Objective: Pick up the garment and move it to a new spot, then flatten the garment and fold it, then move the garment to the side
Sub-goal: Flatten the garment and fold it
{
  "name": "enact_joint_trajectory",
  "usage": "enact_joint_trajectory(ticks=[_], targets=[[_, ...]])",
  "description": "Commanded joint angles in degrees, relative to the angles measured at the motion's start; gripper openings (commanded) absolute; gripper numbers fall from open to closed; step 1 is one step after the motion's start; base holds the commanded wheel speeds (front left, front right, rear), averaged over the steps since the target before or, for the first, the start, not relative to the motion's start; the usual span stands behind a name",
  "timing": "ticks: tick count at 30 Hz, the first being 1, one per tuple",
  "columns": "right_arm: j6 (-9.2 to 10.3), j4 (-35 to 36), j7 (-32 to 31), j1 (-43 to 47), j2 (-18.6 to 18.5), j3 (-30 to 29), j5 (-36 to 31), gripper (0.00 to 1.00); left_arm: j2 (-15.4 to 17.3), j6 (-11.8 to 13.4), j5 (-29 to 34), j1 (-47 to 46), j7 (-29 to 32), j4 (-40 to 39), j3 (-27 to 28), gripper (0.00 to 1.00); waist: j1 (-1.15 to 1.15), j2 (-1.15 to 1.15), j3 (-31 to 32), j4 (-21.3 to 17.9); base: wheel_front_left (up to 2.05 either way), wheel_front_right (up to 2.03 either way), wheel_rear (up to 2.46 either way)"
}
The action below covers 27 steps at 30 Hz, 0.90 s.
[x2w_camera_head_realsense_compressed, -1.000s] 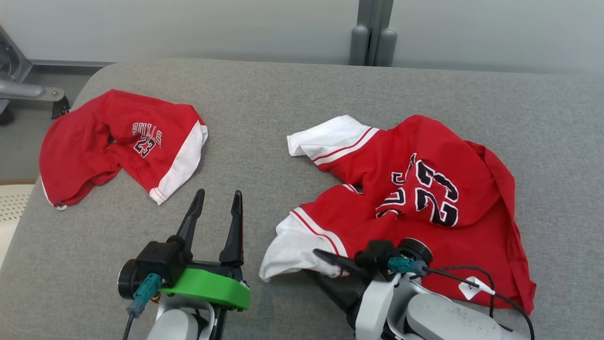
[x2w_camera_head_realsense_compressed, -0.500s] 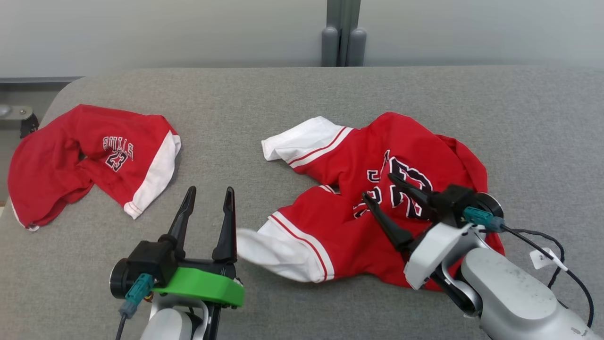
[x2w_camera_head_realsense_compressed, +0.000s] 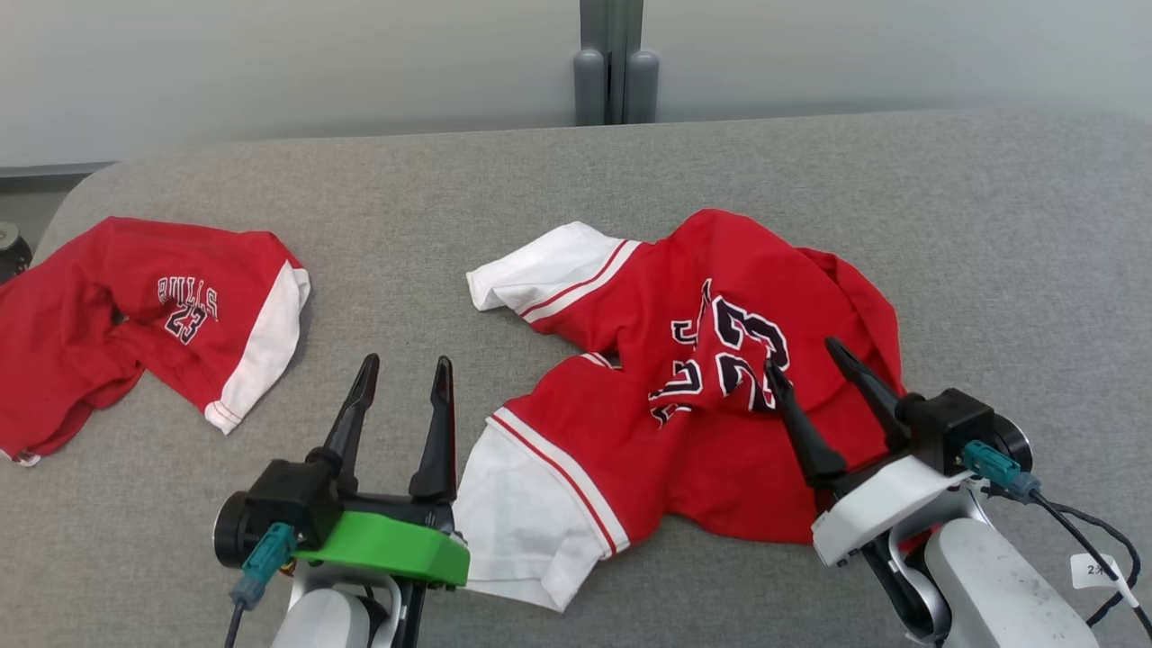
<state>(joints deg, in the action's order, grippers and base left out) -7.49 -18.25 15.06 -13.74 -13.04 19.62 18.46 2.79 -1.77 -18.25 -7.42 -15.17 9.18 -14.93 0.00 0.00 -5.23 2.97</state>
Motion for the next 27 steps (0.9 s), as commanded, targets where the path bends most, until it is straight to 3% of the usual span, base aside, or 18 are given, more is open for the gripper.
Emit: enact_joint_trajectory(ticks=[1,6,10,15,27], targets=[[0.0,0.3,-0.1,-0.4,0.1,-0.6,-0.5,1.0,0.2,-0.1,0.0,0.1,0.0,-0.1,-0.2,1.0,0.0,0.0,-0.4,0.7,0.0,0.0,0.0],[0.0,-0.5,-2.8,-4.4,-0.4,-0.8,-3.2,1.0,0.2,0.0,-0.7,-1.5,0.0,-0.4,-1.3,1.0,0.0,0.0,-2.5,2.8,0.0,0.0,0.0],[0.01,-1.0,-6.6,-10.3,-1.8,2.4,-3.4,1.0,0.2,0.0,-1.5,-3.3,0.0,-0.6,-3.1,1.0,0.0,0.0,-5.5,5.7,0.0,0.0,0.0],[0.01,-5.6,-14.0,-19.9,-4.8,9.4,-1.2,1.0,0.2,0.2,-3.0,-4.8,0.0,-0.4,-5.3,1.0,0.0,0.0,-7.9,9.4,0.0,0.0,0.0],[0.01,-19.6,-30.0,-39.0,-13.4,28.9,11.2,1.0,0.2,0.6,-6.1,-7.2,0.0,-0.7,-10.5,1.0,0.0,0.0,-12.2,15.6,0.0,0.0,0.0]])
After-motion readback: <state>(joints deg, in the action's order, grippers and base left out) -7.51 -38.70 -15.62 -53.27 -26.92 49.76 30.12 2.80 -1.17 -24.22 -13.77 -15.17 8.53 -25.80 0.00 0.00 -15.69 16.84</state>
